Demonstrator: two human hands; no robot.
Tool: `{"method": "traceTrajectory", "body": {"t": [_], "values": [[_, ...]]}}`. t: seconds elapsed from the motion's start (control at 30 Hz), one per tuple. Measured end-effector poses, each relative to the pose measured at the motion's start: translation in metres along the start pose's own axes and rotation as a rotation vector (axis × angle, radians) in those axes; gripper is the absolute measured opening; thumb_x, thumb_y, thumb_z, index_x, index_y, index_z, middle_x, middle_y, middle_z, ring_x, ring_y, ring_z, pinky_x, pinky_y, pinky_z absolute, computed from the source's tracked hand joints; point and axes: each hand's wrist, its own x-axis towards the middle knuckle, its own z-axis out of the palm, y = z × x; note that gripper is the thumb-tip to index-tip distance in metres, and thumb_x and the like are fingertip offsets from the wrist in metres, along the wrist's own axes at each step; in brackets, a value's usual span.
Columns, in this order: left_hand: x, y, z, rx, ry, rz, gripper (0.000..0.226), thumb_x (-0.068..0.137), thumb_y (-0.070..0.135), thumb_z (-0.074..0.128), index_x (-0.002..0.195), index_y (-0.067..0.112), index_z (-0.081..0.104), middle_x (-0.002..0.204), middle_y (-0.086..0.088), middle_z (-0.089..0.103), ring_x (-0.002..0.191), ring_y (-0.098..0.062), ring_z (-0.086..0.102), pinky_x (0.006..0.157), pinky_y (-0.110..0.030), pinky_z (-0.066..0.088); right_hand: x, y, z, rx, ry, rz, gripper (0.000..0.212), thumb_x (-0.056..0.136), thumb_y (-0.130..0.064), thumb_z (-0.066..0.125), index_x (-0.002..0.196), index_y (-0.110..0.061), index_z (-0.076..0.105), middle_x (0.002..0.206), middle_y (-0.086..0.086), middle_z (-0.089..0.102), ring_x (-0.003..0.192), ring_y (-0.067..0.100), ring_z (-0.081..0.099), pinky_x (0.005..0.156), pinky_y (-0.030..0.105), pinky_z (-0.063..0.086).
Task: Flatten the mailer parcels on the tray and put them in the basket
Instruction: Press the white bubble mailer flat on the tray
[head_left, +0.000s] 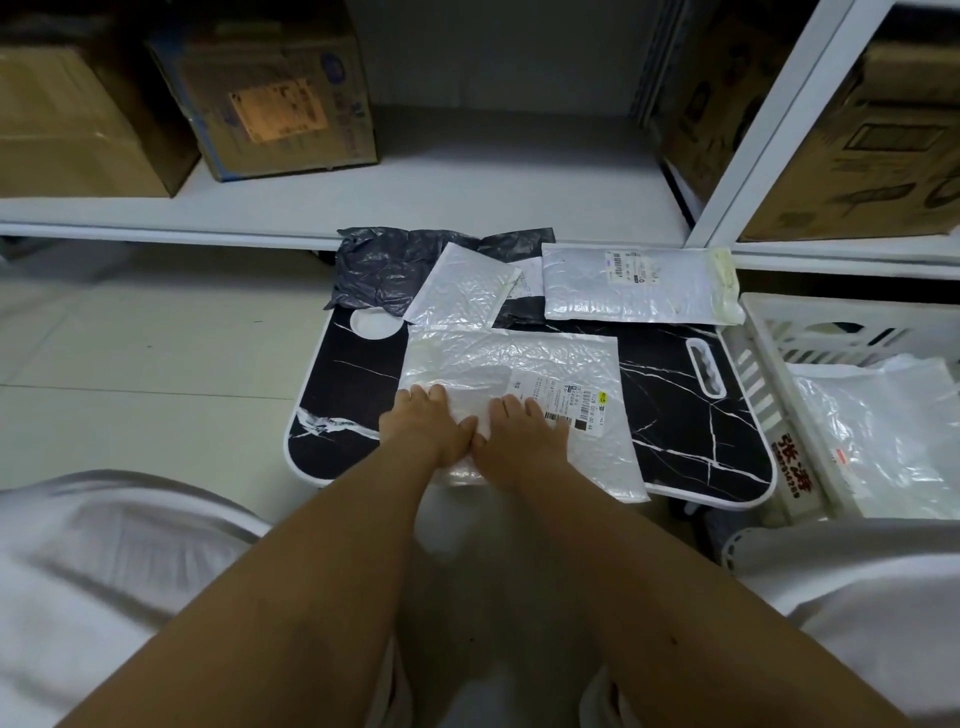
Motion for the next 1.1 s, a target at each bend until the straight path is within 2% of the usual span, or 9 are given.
{"method": "traceTrajectory", "body": {"t": [0.07, 0.17, 0.3, 0.47, 0.63, 0.77, 0.9, 1.0, 1.1], "values": [[0.003, 0.002, -0.003, 0.079, 0.052, 0.008, 0.067, 0.092, 0.064, 0.030, 0.139, 0.017, 0.034, 0.138, -0.009, 0.042, 0.128, -0.028, 0.035, 0.097, -0.043, 0.039, 0.006, 0.000, -0.001, -0.051, 0.074, -0.051, 0.043, 0.097, -0.040, 0.033, 0.128, -0.014, 0.047, 0.133, 0.002, 0.048, 0.125, 0.024, 0.041, 0.099, 0.052, 0.033], [0.010, 0.002, -0.007, 0.239, 0.162, 0.081, 0.058, 0.095, 0.060, 0.022, 0.136, 0.022, 0.041, 0.137, -0.007, 0.041, 0.128, -0.026, 0.035, 0.101, -0.043, 0.033, 0.018, 0.003, 0.005, -0.077, 0.120, -0.157, 0.040, 0.099, -0.037, 0.034, 0.130, -0.014, 0.044, 0.141, 0.003, 0.042, 0.133, 0.024, 0.035, 0.099, 0.050, 0.037], [0.036, -0.006, 0.002, 0.136, 0.145, 0.238, 0.050, 0.101, 0.042, 0.021, 0.141, 0.015, 0.036, 0.154, -0.014, 0.020, 0.144, -0.029, 0.015, 0.115, -0.046, 0.023, 0.040, 0.006, 0.008, -0.071, -0.017, -0.182, 0.049, 0.103, -0.038, 0.022, 0.148, -0.020, 0.021, 0.159, 0.002, 0.015, 0.148, 0.025, 0.010, 0.112, 0.058, 0.020], [0.046, 0.001, -0.001, 0.206, 0.085, 0.214, 0.058, 0.102, 0.040, 0.017, 0.151, 0.010, 0.010, 0.160, -0.009, 0.006, 0.144, -0.025, 0.017, 0.111, -0.042, 0.028, 0.062, 0.009, 0.003, 0.000, -0.137, -0.063, 0.053, 0.101, -0.047, 0.010, 0.153, -0.034, 0.005, 0.162, 0.003, -0.010, 0.148, 0.028, -0.011, 0.114, 0.063, 0.002], [0.053, 0.000, -0.004, 0.257, 0.091, 0.191, 0.059, 0.101, 0.043, 0.014, 0.153, 0.017, 0.003, 0.161, -0.004, 0.001, 0.140, -0.025, 0.022, 0.106, -0.043, 0.029, 0.070, 0.003, 0.005, -0.008, -0.084, 0.019, 0.059, 0.100, -0.050, 0.014, 0.154, -0.029, 0.003, 0.162, 0.009, -0.010, 0.148, 0.031, -0.009, 0.113, 0.062, 0.006], [0.054, 0.003, -0.003, 0.239, 0.091, 0.159, 0.057, 0.101, 0.041, 0.015, 0.153, 0.019, 0.005, 0.161, -0.002, 0.003, 0.139, -0.025, 0.022, 0.105, -0.044, 0.029, 0.072, 0.005, -0.001, -0.043, -0.031, 0.135, 0.078, 0.093, -0.063, 0.022, 0.154, -0.016, 0.006, 0.160, 0.020, 0.000, 0.147, 0.034, 0.000, 0.111, 0.060, 0.014], [0.053, 0.007, -0.002, 0.234, 0.087, 0.138, 0.057, 0.101, 0.039, 0.018, 0.153, 0.019, 0.005, 0.161, -0.004, 0.003, 0.140, -0.026, 0.021, 0.107, -0.045, 0.028, 0.074, 0.013, -0.008, -0.051, -0.083, 0.202, 0.091, 0.087, -0.076, 0.024, 0.154, -0.018, 0.005, 0.159, 0.024, -0.001, 0.146, 0.039, 0.001, 0.111, 0.060, 0.011], [0.050, 0.011, -0.003, 0.140, 0.069, 0.109, 0.055, 0.101, 0.040, 0.019, 0.152, 0.020, 0.011, 0.160, -0.005, 0.007, 0.141, -0.026, 0.021, 0.108, -0.046, 0.028, 0.071, 0.017, -0.012, 0.005, -0.139, 0.252, 0.086, 0.087, -0.075, 0.024, 0.154, -0.024, 0.006, 0.158, 0.025, -0.002, 0.144, 0.047, -0.001, 0.111, 0.062, 0.006], [0.043, 0.015, -0.001, 0.034, 0.113, 0.054, 0.055, 0.101, 0.042, 0.024, 0.149, 0.017, 0.018, 0.158, -0.011, 0.012, 0.139, -0.028, 0.024, 0.107, -0.047, 0.030, 0.061, 0.028, -0.017, 0.019, -0.117, 0.311, 0.071, 0.094, -0.064, 0.024, 0.152, -0.024, 0.018, 0.158, 0.023, 0.010, 0.142, 0.048, 0.009, 0.111, 0.062, 0.010]]}}
